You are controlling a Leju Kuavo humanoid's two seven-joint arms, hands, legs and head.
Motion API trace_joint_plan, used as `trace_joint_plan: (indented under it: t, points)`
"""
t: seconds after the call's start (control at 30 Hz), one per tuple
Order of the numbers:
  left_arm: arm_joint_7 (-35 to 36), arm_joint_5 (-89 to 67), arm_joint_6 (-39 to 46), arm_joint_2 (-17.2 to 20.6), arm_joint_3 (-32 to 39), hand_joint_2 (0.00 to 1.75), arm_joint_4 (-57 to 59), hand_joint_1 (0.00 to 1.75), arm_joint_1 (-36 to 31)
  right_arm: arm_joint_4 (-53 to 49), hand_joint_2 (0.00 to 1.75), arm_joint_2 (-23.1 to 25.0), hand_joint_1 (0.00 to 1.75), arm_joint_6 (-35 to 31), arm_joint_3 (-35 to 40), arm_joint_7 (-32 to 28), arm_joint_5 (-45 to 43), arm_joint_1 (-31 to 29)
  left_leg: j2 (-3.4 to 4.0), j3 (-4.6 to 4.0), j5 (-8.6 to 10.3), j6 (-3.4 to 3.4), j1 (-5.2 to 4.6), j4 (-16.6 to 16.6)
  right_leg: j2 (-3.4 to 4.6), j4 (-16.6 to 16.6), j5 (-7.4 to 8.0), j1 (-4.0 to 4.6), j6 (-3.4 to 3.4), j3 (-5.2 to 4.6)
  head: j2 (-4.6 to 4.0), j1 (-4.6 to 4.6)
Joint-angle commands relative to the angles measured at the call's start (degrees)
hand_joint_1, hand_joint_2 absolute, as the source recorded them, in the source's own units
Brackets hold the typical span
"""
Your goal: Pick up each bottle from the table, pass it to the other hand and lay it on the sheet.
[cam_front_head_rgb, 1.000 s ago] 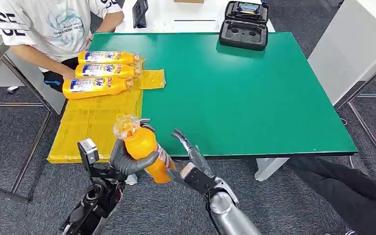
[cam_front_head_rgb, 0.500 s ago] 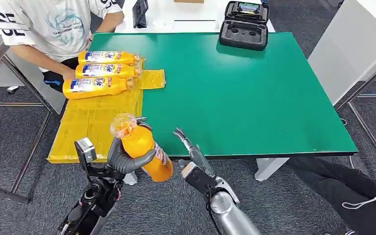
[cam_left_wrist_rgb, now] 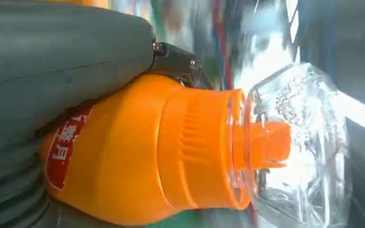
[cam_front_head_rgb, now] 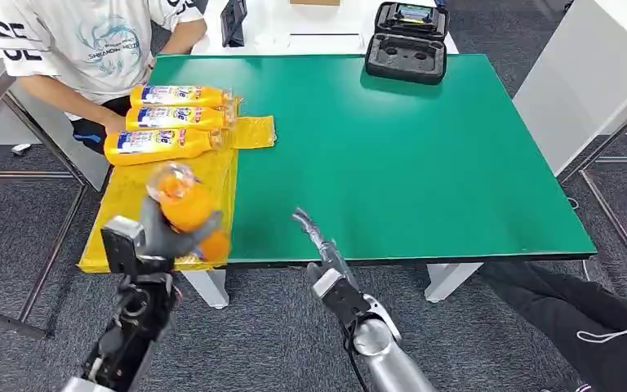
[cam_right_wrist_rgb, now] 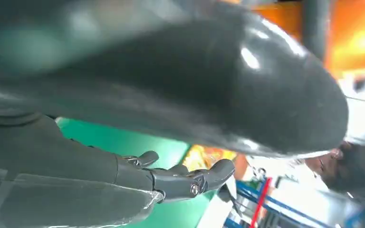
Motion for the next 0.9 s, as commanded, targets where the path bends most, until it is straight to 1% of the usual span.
trace_joint_plan:
  t: [0.03,0.07,0.13,0.23,0.3,0.33,0.4,0.43,0.47,0.53,0.57,0.6,0.63,0.7,0.73,0.77,0.8,0.87,0.9]
  points:
    - [6.51,-21.35,9.49,8.49,10.02,1.75,15.71,1.75,-18.24,-10.87,0.0,-2.45,0.0,-0.02,-4.64,0.51,-6.05,3.61,-0.15,0.23,-0.08,-0.12,0.08,0.03,-0.17,0.06,-0.14,0.09,-0.11,0.27,0.0,0.0]
    - [8.06,-25.53,9.21,9.09,10.54,1.75,15.79,1.75,-19.34,-10.89,0.0,-2.44,0.0,0.22,-4.71,0.41,-6.18,3.86,-0.17,0.03,0.01,-0.13,0.11,0.08,-0.18,0.07,-0.08,0.11,-0.08,0.1,0.0,0.0]
    - [8.75,-27.94,8.68,9.01,10.8,1.75,15.08,1.75,-19.3,-10.43,0.0,-2.24,0.0,0.47,-4.43,0.3,-6.15,3.64,-0.07,0.13,-0.05,-0.13,0.12,0.08,-0.08,0.07,-0.1,0.12,-0.09,0.17,0.0,0.02]
    - [9.87,-31.15,9.7,8.74,9.75,1.75,15.16,1.75,-19.25,-9.6,0.0,-2.07,0.0,0.46,-4.07,0.33,-5.98,2.84,0.04,0.29,-0.09,-0.13,0.05,0.02,0.01,0.06,-0.12,0.04,-0.08,0.29,0.0,0.0]
    - [11.12,-35.46,11.54,8.97,8.17,1.75,16.34,1.75,-19.7,-9.27,0.0,-2.02,0.0,0.23,-3.95,0.33,-5.85,2.36,-0.03,0.16,0.0,-0.1,0.04,-0.02,-0.04,0.02,-0.05,0.03,-0.05,0.18,0.0,0.0]
    - [12.02,-37.43,11.42,9.08,7.25,1.75,17.04,1.75,-20.06,-9.37,0.0,-2.0,0.0,0.21,-3.95,0.33,-5.85,2.32,-0.07,0.26,-0.05,-0.12,0.05,-0.01,-0.09,0.03,-0.11,0.04,-0.07,0.3,0.0,-0.02]
    - [14.19,-42.17,9.45,9.64,4.9,1.75,18.38,1.75,-20.82,-9.75,0.0,-1.98,0.0,0.01,-4.25,0.36,-5.82,2.61,-0.1,0.13,0.01,-0.1,0.03,0.0,-0.1,0.02,-0.06,0.02,-0.05,0.17,0.0,0.0]
    - [16.57,-46.31,5.64,10.39,2.55,1.75,19.51,1.75,-21.55,-10.36,0.0,-1.95,0.0,-0.01,-4.8,0.36,-5.74,3.07,-0.15,0.3,-0.07,-0.13,0.06,0.01,-0.15,0.03,-0.15,0.05,-0.08,0.37,0.0,0.02]
    - [17.0,-47.27,2.52,10.66,1.63,1.75,20.23,1.75,-21.93,-10.53,0.0,-1.96,0.0,0.19,-5.15,0.4,-5.47,3.23,-0.08,0.16,-0.02,-0.11,0.04,0.01,-0.08,0.03,-0.07,0.03,-0.06,0.2,0.0,0.0]
    - [18.93,-51.62,-3.05,11.68,-1.08,1.75,22.52,1.75,-22.95,-10.2,0.0,-1.82,0.0,1.27,-5.83,0.3,-4.89,3.11,-0.08,0.25,-0.07,-0.14,0.06,0.03,-0.08,0.04,-0.12,0.05,-0.09,0.3,0.0,0.0]
    - [18.89,-51.73,-3.36,11.69,-1.14,1.75,23.03,1.75,-23.04,-9.95,0.0,-1.79,0.0,1.34,-5.92,0.28,-4.84,3.01,-0.11,0.2,-0.01,-0.12,0.04,-0.02,-0.11,0.0,-0.07,0.03,-0.07,0.24,0.0,0.02]
    - [18.68,-52.29,-5.73,11.71,-1.83,1.75,24.46,1.75,-23.71,-9.31,0.0,-1.65,0.0,1.61,-6.12,0.22,-4.64,2.67,-0.09,0.11,0.02,-0.11,0.02,-0.02,-0.08,0.0,-0.03,0.01,-0.06,0.14,0.0,0.02]
    - [18.67,-53.69,-8.35,11.79,-3.26,1.75,25.82,1.75,-24.25,-8.97,0.0,-1.53,0.0,1.93,-6.31,0.1,-4.41,2.47,-0.14,0.25,-0.03,-0.13,0.04,-0.02,-0.14,0.01,-0.11,0.03,-0.09,0.29,0.0,0.0]
    - [18.41,-54.31,-10.34,11.2,-4.1,1.75,27.09,1.75,-24.64,-8.07,0.0,-1.45,0.0,2.12,-6.52,0.02,-4.25,1.93,-0.05,0.15,-0.01,-0.12,0.04,0.0,-0.05,0.01,-0.05,0.04,-0.07,0.17,0.0,0.0]
    - [18.23,-54.64,-12.16,10.82,-4.57,1.75,28.17,1.75,-25.04,-7.58,0.0,-1.32,0.0,2.27,-6.73,-0.04,-4.15,1.64,-0.07,0.31,-0.08,-0.14,0.07,0.01,-0.08,0.01,-0.12,0.06,-0.09,0.34,0.0,0.0]
    - [18.04,-54.85,-12.87,10.39,-4.93,1.75,28.61,1.75,-25.15,-7.32,0.0,-1.24,0.0,2.26,-6.9,-0.04,-4.11,1.56,-0.07,0.28,-0.06,-0.13,0.05,0.0,-0.1,0.01,-0.11,0.05,-0.08,0.31,0.0,0.0]
    - [18.76,-57.02,-13.62,10.47,-6.76,1.75,29.59,1.75,-25.58,-7.09,0.0,-1.11,0.0,2.25,-7.14,-0.04,-4.07,1.56,-0.07,0.16,0.0,-0.11,0.03,-0.02,-0.08,0.0,-0.05,0.02,-0.05,0.18,0.0,0.0]
    - [18.76,-57.02,-13.62,10.47,-6.76,1.75,29.59,1.75,-25.58,-7.09,0.0,-1.11,0.0,2.25,-7.14,-0.04,-4.07,1.56,-0.05,0.08,0.03,-0.09,0.03,-0.02,-0.06,-0.01,-0.01,0.02,-0.04,0.1,0.0,0.02]
    - [18.76,-57.02,-13.62,10.47,-6.76,1.75,29.59,1.75,-25.58,-7.09,0.0,-1.11,0.0,2.25,-7.14,-0.04,-4.07,1.56,-0.07,0.29,-0.07,-0.13,0.05,-0.01,-0.08,0.0,-0.11,0.05,-0.07,0.32,0.0,-0.02]
